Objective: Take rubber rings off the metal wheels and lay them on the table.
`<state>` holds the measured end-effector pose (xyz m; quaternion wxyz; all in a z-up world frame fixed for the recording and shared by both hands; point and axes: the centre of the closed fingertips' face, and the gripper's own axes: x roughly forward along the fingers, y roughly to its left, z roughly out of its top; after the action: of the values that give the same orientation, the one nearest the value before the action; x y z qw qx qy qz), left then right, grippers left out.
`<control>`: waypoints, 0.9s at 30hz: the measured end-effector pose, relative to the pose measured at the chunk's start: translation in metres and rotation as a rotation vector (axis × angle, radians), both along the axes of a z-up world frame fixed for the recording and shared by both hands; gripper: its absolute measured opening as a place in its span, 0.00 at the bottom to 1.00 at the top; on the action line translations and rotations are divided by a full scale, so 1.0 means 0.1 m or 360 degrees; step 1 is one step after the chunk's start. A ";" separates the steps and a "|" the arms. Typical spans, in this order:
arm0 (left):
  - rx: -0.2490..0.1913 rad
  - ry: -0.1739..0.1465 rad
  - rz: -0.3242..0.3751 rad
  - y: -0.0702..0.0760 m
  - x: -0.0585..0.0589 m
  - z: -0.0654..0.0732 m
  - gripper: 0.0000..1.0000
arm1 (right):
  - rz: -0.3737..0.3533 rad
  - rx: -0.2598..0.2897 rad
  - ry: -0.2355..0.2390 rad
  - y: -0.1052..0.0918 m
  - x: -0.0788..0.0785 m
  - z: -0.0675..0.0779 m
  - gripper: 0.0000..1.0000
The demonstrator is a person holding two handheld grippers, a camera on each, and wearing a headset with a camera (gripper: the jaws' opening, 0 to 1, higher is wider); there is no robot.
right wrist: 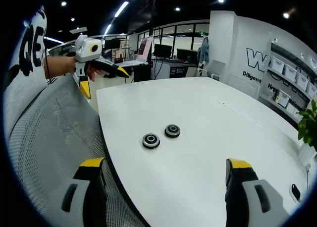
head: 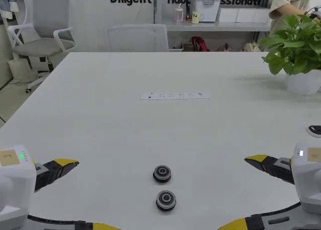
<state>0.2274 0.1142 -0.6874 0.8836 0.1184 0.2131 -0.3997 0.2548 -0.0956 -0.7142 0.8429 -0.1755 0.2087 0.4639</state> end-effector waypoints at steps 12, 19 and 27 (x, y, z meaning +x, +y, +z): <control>0.0009 -0.0004 -0.0009 0.02 0.04 0.00 0.98 | 0.0018 -0.0002 -0.0021 0.01 0.04 0.02 0.95; 0.0012 -0.0026 -0.0047 -0.02 0.08 0.00 0.96 | 0.0042 -0.0018 -0.0039 0.01 0.11 -0.03 0.94; 0.0020 -0.0042 -0.0073 -0.04 0.17 0.00 0.94 | 0.0077 -0.0023 -0.0040 0.04 0.17 -0.06 0.93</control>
<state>0.2442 0.1101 -0.6878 0.8762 0.1340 0.2012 -0.4168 0.2717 -0.0918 -0.7204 0.8327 -0.1925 0.1971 0.4804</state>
